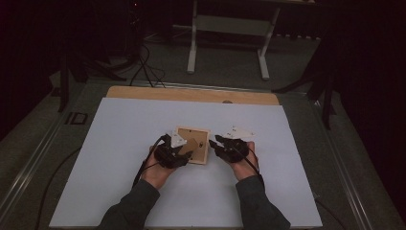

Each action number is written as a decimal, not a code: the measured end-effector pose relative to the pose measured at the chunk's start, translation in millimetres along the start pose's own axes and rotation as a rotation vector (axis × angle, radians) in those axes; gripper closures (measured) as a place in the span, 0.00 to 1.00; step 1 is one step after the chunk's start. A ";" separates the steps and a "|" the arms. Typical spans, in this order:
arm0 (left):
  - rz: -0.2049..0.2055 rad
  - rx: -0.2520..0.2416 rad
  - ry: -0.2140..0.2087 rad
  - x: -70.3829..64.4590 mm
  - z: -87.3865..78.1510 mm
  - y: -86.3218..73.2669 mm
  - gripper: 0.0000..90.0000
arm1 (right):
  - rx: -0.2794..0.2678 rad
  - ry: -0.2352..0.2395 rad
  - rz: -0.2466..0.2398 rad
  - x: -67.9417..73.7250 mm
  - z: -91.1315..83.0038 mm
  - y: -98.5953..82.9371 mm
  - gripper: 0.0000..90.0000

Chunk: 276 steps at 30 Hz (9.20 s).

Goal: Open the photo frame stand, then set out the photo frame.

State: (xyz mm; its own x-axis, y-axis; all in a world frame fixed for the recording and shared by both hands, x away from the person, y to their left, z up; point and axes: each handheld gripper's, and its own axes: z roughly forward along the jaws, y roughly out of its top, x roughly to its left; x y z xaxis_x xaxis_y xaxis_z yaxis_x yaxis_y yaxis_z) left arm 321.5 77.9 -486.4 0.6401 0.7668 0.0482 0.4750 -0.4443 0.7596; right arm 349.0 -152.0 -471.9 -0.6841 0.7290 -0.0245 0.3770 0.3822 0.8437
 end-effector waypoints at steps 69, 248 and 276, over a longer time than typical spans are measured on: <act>0.208 -0.055 0.134 -19.0 -7.9 -31.4 0.58 | 0.073 0.217 0.180 -12.5 37.1 13.6 0.44; -0.115 -0.108 -0.037 31.0 -21.8 -35.2 0.66 | 0.047 0.166 -0.091 29.3 2.8 3.7 0.33; -0.116 -0.121 -0.026 30.5 -25.0 -35.2 0.67 | 0.029 0.159 -0.061 20.1 -13.0 -15.3 0.35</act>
State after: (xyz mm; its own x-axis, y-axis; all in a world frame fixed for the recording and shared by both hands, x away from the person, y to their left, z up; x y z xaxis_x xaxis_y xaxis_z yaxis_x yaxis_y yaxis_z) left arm 309.2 128.5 -495.5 0.6011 0.7969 -0.0599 0.4715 -0.2932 0.8317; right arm 321.3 -150.6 -478.4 -0.7953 0.6060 0.0121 0.3482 0.4404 0.8275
